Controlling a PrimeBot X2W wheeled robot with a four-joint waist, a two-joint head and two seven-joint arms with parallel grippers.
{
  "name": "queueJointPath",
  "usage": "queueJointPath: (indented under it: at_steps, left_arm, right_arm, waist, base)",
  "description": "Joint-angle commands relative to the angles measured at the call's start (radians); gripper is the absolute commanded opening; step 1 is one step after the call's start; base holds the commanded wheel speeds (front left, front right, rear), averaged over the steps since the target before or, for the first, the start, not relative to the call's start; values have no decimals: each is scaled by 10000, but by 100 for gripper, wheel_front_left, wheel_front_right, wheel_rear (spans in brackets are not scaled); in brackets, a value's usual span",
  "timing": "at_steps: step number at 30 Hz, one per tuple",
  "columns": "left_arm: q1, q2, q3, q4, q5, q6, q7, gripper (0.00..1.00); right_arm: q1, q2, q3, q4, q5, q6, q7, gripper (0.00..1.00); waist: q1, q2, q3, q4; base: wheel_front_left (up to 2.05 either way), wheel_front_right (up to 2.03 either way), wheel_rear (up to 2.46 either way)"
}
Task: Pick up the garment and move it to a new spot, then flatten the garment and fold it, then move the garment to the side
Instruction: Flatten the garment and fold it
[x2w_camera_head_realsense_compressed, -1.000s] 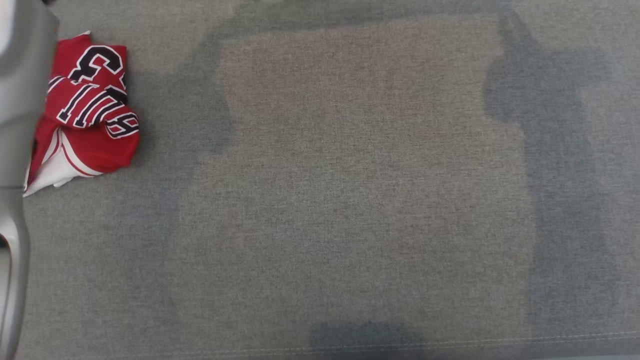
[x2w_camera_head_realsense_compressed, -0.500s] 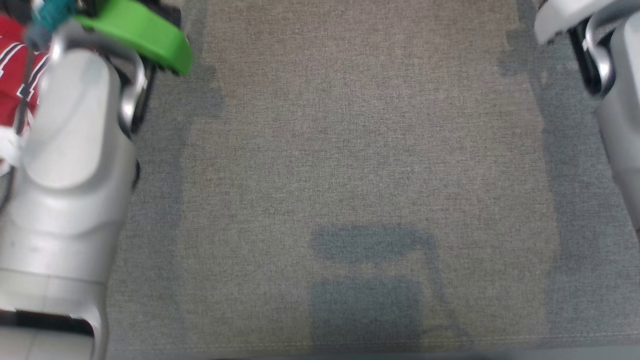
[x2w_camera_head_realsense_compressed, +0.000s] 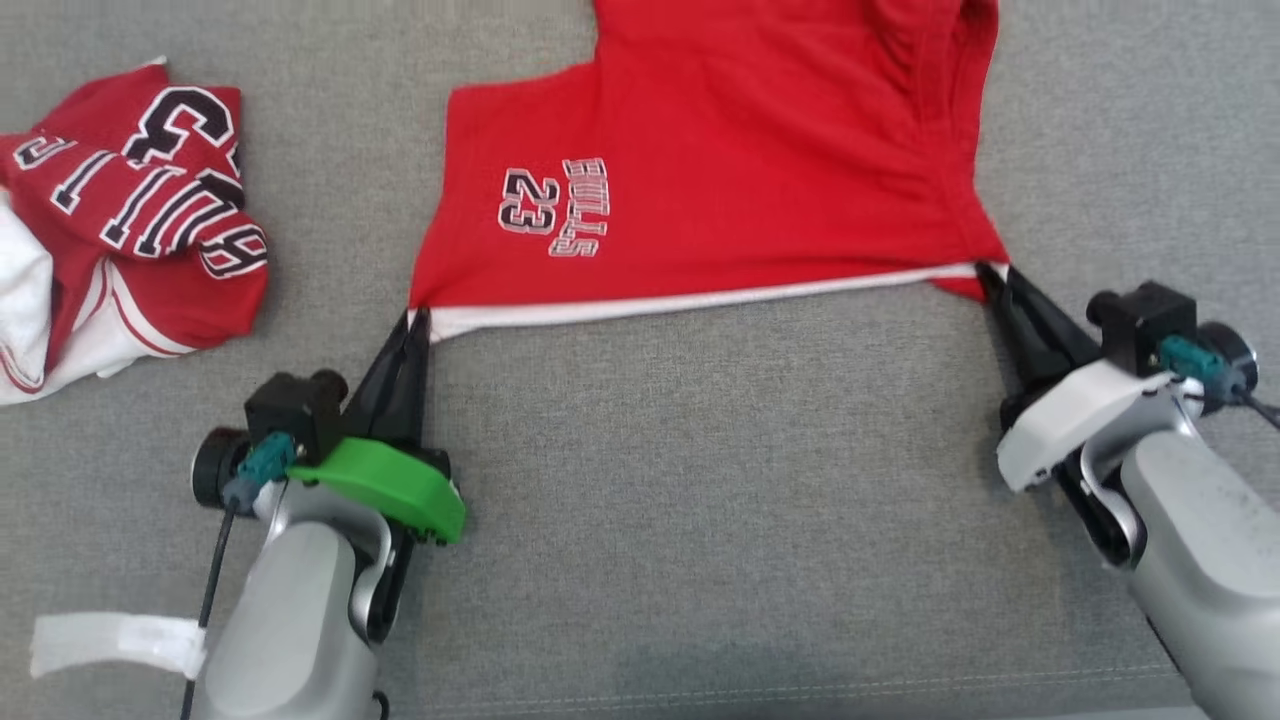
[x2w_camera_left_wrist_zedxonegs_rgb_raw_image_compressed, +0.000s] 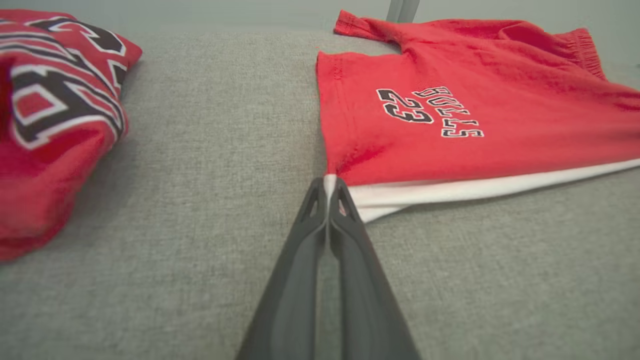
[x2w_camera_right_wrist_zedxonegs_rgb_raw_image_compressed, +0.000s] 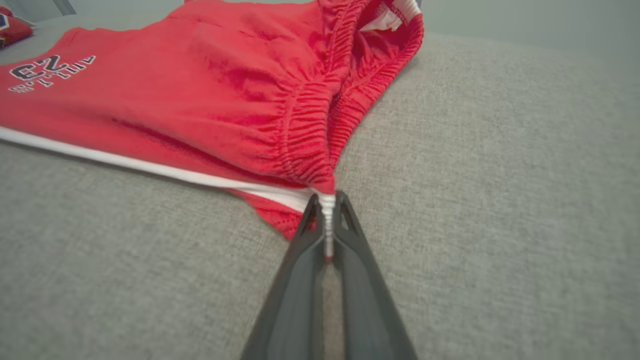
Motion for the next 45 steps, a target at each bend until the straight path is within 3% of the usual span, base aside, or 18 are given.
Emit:
queueJointPath:
  at_steps: [1,12,20,35,45]
  left_arm:
    - [396,36,203,-13,-39,24,-7,0]
    - [3543,-71,155,312,-13,27,-7,0]
    - [4794,157,218,368,26,28,-7,0]
    - [5956,418,274,285,-17,34,-7,0]
    - [3601,777,69,-1054,483,37,-7,0]
  right_arm:
    - [565,-41,-79,149,23,-24,31,0]
    - [3616,636,-92,830,152,-26,39,0]
    - [4769,853,-104,805,157,-32,27,0]
    - [5950,791,479,643,369,-32,26,0]
    - [4879,988,-1074,-456,277,-35,17,0]
  waist:
    - [0,-1,-1192,-162]
    - [0,-1,-3953,10]
    - [0,-1,-4833,-26]
    - [0,-1,-5109,-200]
    - [0,-1,-4336,-343]
  base:
    - [0,0,0]
    - [0,0,0]
    - [0,0,0]
    - [0,0,0]
    - [0,0,0]
